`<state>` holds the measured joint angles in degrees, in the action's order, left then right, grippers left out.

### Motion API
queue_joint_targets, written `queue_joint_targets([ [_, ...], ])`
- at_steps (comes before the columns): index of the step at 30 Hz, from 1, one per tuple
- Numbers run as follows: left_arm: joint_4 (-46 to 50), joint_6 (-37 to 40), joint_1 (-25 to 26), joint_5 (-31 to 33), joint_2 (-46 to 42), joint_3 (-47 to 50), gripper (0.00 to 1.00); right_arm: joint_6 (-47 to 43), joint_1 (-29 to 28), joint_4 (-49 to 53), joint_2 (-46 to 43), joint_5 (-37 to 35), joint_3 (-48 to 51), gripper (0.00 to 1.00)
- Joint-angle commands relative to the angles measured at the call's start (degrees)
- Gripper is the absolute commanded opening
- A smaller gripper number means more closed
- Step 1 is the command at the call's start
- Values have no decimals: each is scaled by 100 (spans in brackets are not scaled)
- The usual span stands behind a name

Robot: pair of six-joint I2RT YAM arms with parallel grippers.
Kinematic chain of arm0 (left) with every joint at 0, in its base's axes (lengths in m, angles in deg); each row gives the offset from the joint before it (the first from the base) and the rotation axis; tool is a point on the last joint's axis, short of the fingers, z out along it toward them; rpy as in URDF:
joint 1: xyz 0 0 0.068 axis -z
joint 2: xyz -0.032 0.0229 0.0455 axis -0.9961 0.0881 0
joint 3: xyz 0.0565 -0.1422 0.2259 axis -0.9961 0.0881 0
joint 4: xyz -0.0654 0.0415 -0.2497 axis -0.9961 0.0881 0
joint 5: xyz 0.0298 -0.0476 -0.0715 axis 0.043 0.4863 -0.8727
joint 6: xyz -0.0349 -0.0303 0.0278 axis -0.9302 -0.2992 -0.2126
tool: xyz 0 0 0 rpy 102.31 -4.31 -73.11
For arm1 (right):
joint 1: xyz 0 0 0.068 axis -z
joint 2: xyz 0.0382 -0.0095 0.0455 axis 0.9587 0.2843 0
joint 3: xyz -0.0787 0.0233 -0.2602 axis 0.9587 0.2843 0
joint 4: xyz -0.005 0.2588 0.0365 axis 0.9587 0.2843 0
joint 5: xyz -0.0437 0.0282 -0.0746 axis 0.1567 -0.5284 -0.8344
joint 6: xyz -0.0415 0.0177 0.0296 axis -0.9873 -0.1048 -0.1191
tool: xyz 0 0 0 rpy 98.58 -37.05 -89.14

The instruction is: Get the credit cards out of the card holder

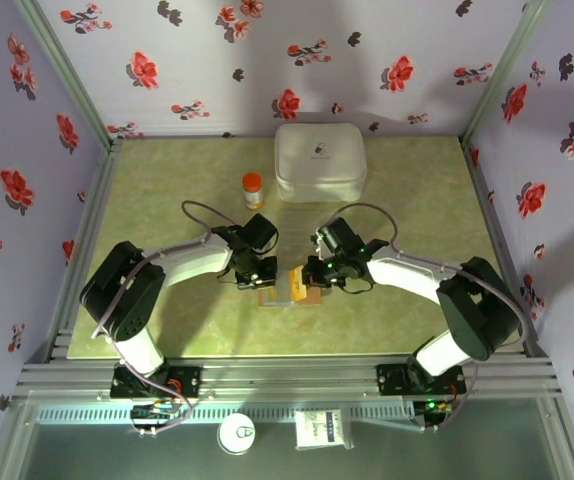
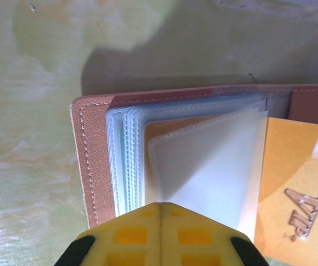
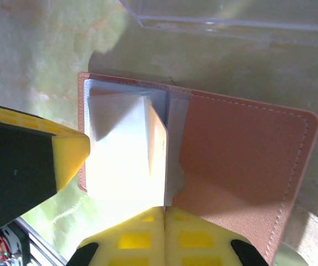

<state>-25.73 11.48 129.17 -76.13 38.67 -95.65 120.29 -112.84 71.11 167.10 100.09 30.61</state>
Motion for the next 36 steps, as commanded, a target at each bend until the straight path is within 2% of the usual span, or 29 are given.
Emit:
queue_joint_targets([
  [1, 192, 176, -67, 113, -242, -275, 0, -1041, 33, 1215, -86, -473, -509, 2],
  [5, 174, 231, -221, 183, -468, -235, 0, -2015, 34, 2106, -54, -954, -1154, 0],
  [12, 93, 337, -554, 116, -687, -129, 0, -3254, 95, 2797, 53, -1460, -1934, 0],
  [16, 161, 426, -622, 140, -727, -147, 0, -4112, 95, 2818, 192, -1343, -2158, 0],
  [20, 86, 448, -709, 137, -758, -127, 0, -5255, 127, 3281, 537, -1279, -2774, 0],
  [24, -157, 456, -762, 193, -700, -137, 0, -6367, 145, 3663, 913, -1656, -3262, 0],
  [36, -323, 536, -806, 383, -585, -505, 0, -7771, 367, 4881, 2336, -1541, -5207, 0],
])
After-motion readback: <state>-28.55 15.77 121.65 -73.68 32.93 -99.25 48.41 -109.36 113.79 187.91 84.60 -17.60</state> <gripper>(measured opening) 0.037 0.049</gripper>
